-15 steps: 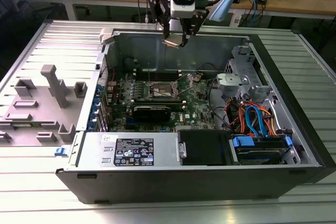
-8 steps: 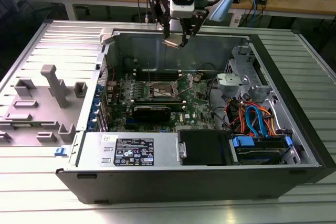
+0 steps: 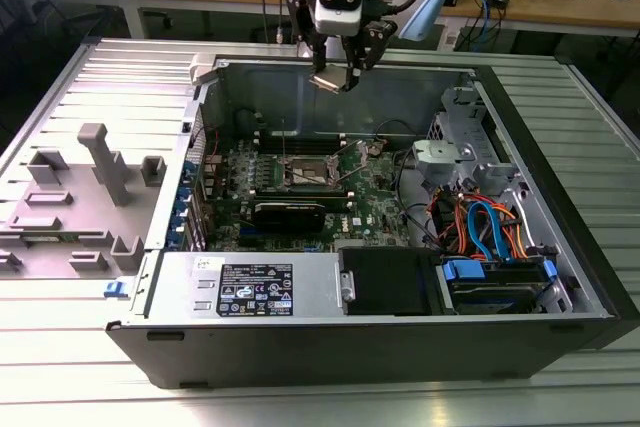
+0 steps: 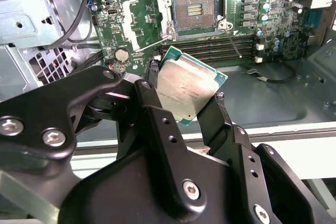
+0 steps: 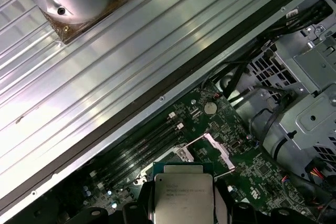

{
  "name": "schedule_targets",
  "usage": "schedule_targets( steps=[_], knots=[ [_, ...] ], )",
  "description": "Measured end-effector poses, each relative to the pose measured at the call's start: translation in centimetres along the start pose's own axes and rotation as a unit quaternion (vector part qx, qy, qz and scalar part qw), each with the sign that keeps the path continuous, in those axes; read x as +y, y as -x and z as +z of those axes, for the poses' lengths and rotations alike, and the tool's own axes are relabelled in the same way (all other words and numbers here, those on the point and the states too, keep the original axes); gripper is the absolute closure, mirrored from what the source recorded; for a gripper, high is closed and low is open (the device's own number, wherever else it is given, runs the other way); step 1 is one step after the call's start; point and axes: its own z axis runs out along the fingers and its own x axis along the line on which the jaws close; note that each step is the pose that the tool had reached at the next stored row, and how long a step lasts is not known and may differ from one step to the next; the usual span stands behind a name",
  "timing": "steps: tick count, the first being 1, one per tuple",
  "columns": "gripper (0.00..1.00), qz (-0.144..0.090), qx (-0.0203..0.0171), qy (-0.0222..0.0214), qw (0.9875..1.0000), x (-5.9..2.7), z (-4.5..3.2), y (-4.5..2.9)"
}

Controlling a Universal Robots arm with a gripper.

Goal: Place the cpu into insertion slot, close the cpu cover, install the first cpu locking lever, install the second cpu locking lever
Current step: 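Place the cpu into insertion slot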

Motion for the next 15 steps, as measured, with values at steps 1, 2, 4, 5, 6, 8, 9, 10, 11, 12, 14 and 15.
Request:
schedule_targets(
  steps=[1, 2, 4, 5, 6, 8, 9, 10, 11, 12, 14, 15],
  knots=[
    [0.45, 0.0, 0.0, 0.0, 1.0, 0.0, 0.0, 0.0],
    [0.45, 0.0, 0.0, 0.0, 1.0, 0.0, 0.0, 0.0],
    [0.45, 0.0, 0.0, 0.0, 1.0, 0.0, 0.0, 0.0],
    [0.45, 0.0, 0.0, 0.0, 1.0, 0.0, 0.0, 0.0],
    [0.45, 0.0, 0.0, 0.0, 1.0, 0.0, 0.0, 0.0],
    [0.45, 0.0, 0.0, 0.0, 1.0, 0.0, 0.0, 0.0],
    [0.45, 0.0, 0.0, 0.0, 1.0, 0.0, 0.0, 0.0],
    [0.45, 0.0, 0.0, 0.0001, 1.0, 0.0, 0.0, 0.0],
    [0.45, 0.0, 0.0, 0.0, 1.0, 0.0, 0.0, 0.0],
    [0.45, 0.0, 0.0, 0.0, 1.0, 0.0, 0.0, 0.0],
    [0.45, 0.004, -0.0003, 0.0001, 1.0, 0.0, 0.01, 0.0],
    [0.45, 0.007, -0.0006, 0.0002, 1.0, 0.0, 0.02, 0.0]
  ],
)
